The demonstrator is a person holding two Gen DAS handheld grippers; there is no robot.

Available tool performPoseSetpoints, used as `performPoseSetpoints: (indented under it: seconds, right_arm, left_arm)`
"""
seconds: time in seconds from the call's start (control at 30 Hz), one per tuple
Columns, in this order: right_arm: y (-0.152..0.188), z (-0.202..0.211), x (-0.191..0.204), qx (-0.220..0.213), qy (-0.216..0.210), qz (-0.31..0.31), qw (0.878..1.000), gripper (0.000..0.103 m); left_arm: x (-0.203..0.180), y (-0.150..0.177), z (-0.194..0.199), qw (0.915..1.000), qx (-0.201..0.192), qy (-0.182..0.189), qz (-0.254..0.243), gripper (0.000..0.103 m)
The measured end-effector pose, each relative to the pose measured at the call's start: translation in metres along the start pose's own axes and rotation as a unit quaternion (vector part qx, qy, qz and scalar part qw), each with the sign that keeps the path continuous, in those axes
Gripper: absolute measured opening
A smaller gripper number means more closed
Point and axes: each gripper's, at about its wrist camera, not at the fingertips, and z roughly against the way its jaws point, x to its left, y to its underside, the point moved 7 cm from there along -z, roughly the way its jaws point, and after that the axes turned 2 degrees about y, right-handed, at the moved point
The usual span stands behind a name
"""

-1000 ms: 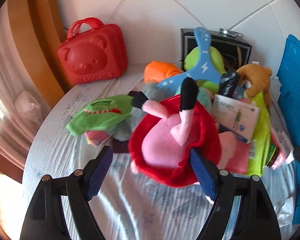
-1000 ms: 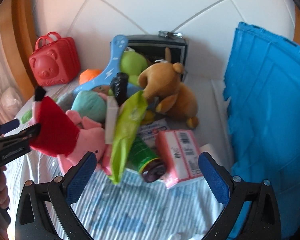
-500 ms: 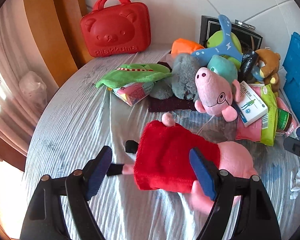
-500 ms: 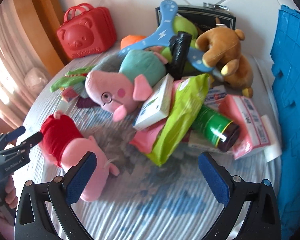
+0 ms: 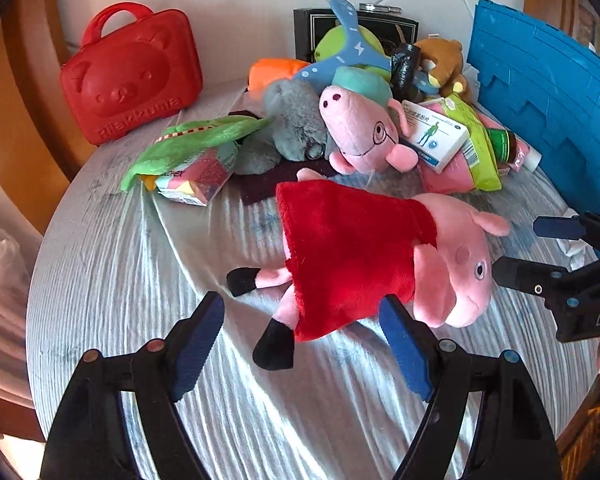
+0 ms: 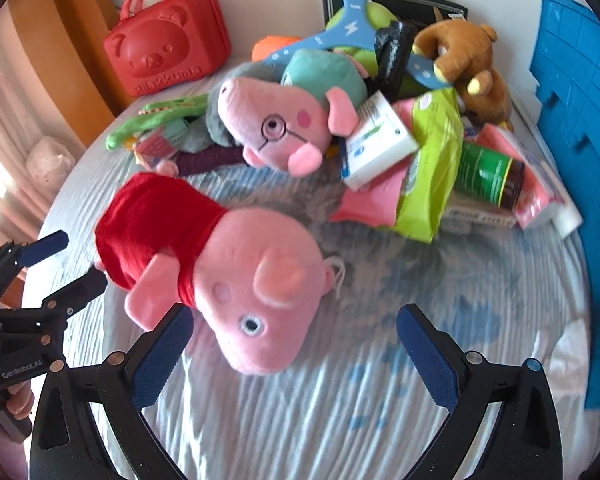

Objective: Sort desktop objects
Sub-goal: 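Grasp the red dress of the pink Peppa pig plush with the left tool, then grasp the Peppa pig's head with the right tool while the left tool holds the dress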

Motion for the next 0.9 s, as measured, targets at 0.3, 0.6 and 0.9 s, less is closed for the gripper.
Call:
performPoseSetpoints:
  seconds: [0.3, 0.6, 0.9]
  right_arm:
    - [0.02, -0.032, 0.015, 0.021, 0.031, -0.022, 0.999, 0.103]
    - [0.002, -0.06, 0.011, 0.018, 0.04, -0.017, 0.999, 0.103]
    - [-0.019, -0.053, 0.013, -0.002, 0.032, 0.002, 0.999, 0.068]
  left_arm:
    - [-0.007, 0.011, -0.044, 0.9991, 0.026, 0.006, -0.033, 0.079]
    - [-0.014, -0.004, -0.063, 0.9979, 0.021, 0.003, -0.061, 0.079]
    - [-0.029, -0.025, -0.067, 0.996, 0.011, 0.057, -0.068, 0.033]
